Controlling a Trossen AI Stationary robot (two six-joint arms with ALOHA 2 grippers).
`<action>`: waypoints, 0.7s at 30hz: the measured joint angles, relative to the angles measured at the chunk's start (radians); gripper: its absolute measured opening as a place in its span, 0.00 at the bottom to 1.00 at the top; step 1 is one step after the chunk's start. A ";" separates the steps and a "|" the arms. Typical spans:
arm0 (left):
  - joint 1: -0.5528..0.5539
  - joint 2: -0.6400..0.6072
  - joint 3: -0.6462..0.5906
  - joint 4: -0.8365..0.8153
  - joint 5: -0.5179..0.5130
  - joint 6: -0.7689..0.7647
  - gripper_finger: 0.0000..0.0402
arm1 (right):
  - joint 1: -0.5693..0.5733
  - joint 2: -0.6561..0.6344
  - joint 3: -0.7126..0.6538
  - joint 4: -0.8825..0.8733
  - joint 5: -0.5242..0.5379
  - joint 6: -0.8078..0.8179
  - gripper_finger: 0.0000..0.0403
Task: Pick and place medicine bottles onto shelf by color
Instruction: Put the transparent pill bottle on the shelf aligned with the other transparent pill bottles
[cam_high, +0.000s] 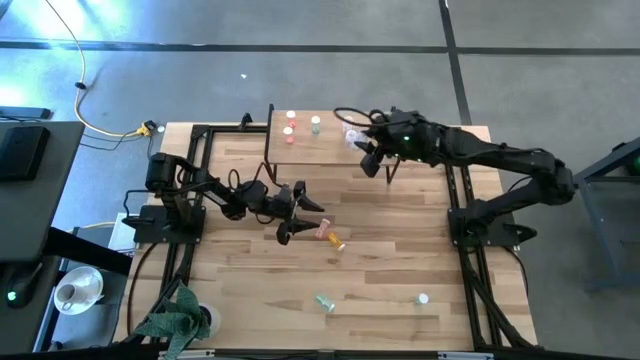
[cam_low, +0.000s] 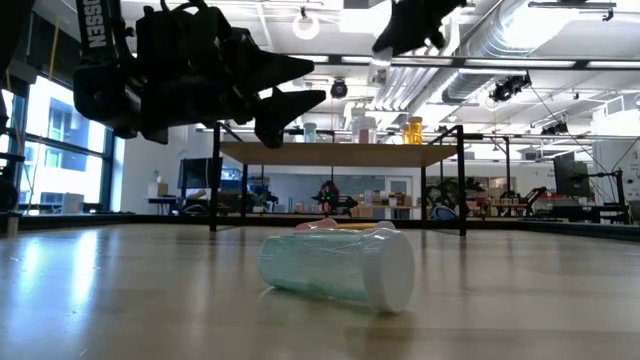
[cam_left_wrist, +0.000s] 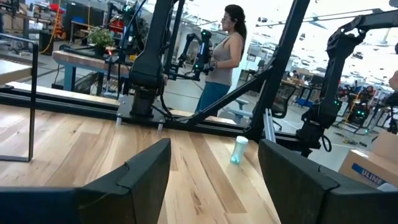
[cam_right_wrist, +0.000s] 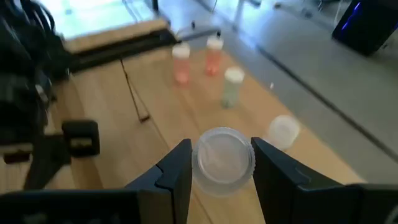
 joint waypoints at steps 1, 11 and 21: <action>0.000 0.000 0.000 0.001 0.000 0.000 0.58 | -0.008 0.014 0.000 -0.005 -0.008 0.000 0.31; 0.000 0.000 0.000 0.001 0.000 0.000 0.58 | -0.069 0.128 0.000 -0.041 -0.093 0.038 0.31; 0.000 0.000 0.000 0.002 0.000 0.000 0.58 | -0.109 0.186 0.000 -0.046 -0.146 0.063 0.31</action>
